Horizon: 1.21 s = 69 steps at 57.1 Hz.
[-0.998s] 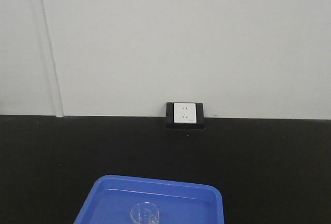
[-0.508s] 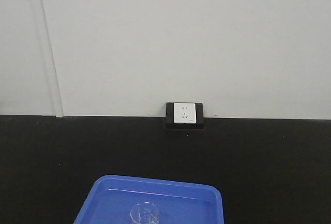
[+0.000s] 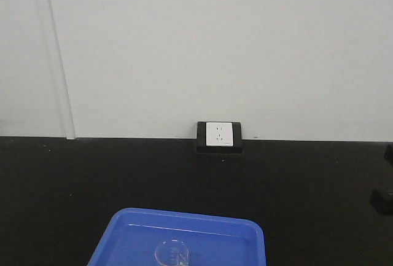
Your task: Move beaker to silver tray on left bench
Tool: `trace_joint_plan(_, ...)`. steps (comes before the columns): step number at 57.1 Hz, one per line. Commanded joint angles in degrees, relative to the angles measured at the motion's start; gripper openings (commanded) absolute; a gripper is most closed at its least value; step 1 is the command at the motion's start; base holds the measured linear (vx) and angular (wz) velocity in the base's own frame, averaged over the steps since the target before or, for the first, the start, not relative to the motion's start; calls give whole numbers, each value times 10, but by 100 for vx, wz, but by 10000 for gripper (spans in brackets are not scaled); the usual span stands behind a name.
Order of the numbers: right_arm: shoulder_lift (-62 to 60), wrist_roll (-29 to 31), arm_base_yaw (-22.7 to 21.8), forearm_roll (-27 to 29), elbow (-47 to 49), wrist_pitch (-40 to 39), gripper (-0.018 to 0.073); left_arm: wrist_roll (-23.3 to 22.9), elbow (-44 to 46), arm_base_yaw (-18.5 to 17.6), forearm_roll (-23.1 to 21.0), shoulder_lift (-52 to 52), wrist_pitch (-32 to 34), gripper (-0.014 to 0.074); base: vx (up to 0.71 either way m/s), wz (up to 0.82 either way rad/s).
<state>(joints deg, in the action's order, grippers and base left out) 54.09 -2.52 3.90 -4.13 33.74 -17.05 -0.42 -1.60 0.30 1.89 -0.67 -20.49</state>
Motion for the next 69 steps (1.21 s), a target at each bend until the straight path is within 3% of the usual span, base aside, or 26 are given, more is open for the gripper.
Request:
trace_joint_plan(1, -2, 4, -1, -1, 20, -66, 32, -2, -16, -4, -1, -9, 45, 1, 0, 0)
trace_joint_plan(15, -3, 1, -1, 10, 20, -57, 193, -2, -16, -4, -1, -9, 45, 1, 0, 0)
trace_joint_plan(37, -3, 6, -2, 108, 20, -84, 699, -2, -16, -4, -1, -9, 45, 1, 0, 0)
trace_joint_plan(50, -3, -15, 0, 99, 20, -114, 716, -2, -16, -4, -1, -9, 45, 1, 0, 0)
trace_joint_plan(57, 4, -43, 0, 26, 20, -124, 699, -2, -16, -4, -1, -9, 45, 1, 0, 0)
trace_joint_plan(62, 20, -75, 0, -89, 20, -130, 693, -2, -16, -4, -1, -9, 45, 1, 0, 0)
trace_joint_plan(69, 49, -164, 0, -231, 20, -137, 684, -2, -16, -4, -1, -9, 45, 1, 0, 0)
